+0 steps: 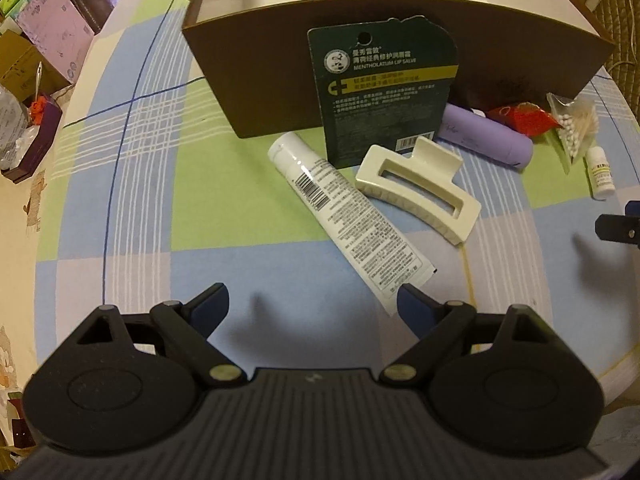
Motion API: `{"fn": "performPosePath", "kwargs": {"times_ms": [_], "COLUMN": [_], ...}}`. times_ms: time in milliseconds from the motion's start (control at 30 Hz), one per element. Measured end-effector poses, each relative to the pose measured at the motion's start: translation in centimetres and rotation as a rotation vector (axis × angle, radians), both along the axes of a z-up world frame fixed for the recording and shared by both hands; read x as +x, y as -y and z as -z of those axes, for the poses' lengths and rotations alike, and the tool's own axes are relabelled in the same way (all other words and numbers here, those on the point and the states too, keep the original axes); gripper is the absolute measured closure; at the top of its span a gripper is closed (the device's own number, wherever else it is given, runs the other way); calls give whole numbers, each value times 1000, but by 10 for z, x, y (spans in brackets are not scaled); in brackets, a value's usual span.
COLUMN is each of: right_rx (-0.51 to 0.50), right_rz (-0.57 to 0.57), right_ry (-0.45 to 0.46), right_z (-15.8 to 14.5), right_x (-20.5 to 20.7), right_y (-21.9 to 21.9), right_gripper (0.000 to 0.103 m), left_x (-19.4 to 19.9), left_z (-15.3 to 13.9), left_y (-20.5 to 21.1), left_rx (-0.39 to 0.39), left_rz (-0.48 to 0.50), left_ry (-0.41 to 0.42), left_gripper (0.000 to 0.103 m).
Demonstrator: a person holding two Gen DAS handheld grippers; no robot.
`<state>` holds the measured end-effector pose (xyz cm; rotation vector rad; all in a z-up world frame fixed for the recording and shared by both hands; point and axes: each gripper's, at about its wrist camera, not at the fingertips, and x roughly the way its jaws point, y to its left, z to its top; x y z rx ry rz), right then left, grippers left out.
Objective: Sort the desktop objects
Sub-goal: 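Grasp the white tube with the left tool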
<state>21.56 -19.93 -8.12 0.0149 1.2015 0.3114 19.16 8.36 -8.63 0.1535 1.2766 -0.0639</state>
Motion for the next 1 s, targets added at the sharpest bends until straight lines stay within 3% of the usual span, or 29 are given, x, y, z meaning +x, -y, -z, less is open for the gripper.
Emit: {"fn": "performPosePath", "kwargs": {"times_ms": [200,500,633,800,900,1000], "right_rx": [-1,-1,-1,-3,-4,-2], "right_rz": [25,64,70,74,70,62], "right_ry": [-3,4,-1,-9,-12,-12], "right_z": [2,1,2,3,4,4], "right_x": [8,17,19,21,22,23], "right_y": [3,11,12,12,10,7], "right_gripper": [28,28,28,28,28,28], "left_x": [9,24,33,44,48,48], "left_z": [3,12,20,27,29,27], "left_y": [2,-4,-7,-8,-8,-15], "left_rx": [-16,-115,-138,-163,-137,-123], "left_rz": [11,-6,-19,-24,-8,4], "left_ry": [7,11,8,19,41,55], "left_gripper": [15,20,31,33,40,61]}}
